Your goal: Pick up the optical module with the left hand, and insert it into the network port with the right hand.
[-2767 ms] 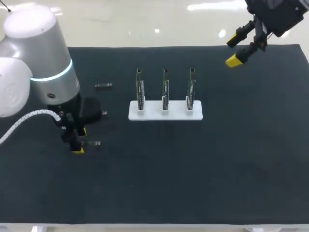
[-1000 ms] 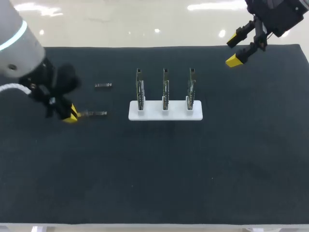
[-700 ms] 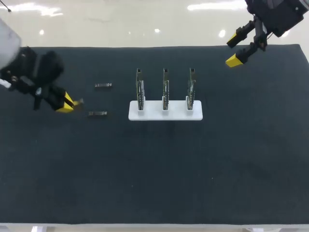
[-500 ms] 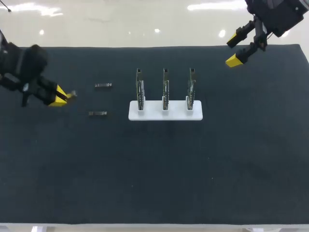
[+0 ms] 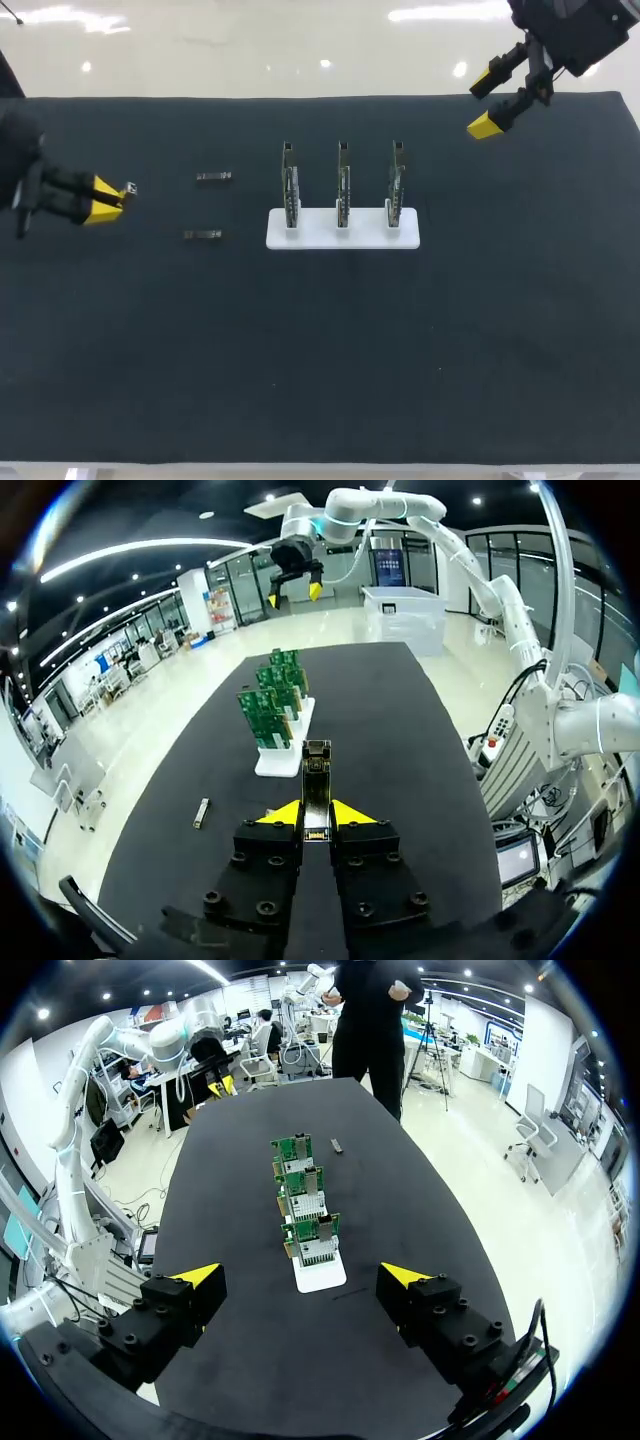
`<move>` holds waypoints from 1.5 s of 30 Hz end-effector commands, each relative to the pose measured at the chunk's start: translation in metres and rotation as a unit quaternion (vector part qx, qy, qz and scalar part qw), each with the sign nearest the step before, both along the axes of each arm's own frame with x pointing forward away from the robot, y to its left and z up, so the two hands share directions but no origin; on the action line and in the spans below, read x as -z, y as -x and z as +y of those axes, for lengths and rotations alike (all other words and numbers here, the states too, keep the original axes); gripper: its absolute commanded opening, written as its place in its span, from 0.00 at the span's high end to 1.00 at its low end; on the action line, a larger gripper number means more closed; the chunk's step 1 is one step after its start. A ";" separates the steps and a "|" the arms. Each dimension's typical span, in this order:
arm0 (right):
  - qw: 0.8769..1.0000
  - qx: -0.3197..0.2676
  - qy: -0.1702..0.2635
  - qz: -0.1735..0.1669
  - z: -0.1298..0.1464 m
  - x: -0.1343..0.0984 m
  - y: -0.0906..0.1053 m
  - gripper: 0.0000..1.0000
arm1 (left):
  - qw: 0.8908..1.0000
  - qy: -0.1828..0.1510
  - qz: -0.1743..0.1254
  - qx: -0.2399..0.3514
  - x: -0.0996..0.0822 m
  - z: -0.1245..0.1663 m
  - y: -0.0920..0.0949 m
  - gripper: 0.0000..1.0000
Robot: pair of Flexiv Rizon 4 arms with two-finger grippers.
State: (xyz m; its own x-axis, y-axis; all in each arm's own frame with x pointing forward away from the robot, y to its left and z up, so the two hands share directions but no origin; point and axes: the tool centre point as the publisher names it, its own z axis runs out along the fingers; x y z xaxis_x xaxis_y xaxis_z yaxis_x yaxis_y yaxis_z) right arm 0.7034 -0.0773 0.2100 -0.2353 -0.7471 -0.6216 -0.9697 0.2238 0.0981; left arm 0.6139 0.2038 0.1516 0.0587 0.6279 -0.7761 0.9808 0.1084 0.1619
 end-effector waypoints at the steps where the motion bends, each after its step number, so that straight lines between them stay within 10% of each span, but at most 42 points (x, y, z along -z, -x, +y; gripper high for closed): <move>1: 1.000 -0.001 0.000 0.000 0.000 0.000 -0.001 0.00 | 0.999 0.033 -0.008 0.003 0.002 0.001 0.003 1.00; 5: 1.000 -0.001 0.000 0.000 0.000 0.000 -0.001 0.00 | 0.999 0.033 -0.008 0.003 0.002 0.001 0.003 1.00; 11: 1.000 -0.001 0.000 0.000 0.000 0.000 -0.001 0.00 | 0.986 0.161 -0.019 0.030 -0.002 -0.021 -0.005 1.00; 20: 1.000 -0.001 0.000 0.000 0.000 0.000 -0.001 0.00 | 0.964 0.257 -0.008 0.071 -0.010 -0.056 -0.013 1.00; 45: 1.000 -0.001 0.000 0.000 0.000 0.000 -0.001 0.00 | 0.935 0.346 0.008 0.077 -0.027 -0.139 -0.025 1.00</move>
State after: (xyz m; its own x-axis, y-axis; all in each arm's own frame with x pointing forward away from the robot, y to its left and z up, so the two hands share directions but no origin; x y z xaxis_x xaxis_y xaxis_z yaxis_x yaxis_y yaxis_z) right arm 0.7035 -0.0773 0.2100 -0.2354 -0.7472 -0.6216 -0.9697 0.2238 0.0981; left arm 0.6352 0.0680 0.1802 0.0906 -0.0359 -0.9952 0.9950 0.0461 0.0889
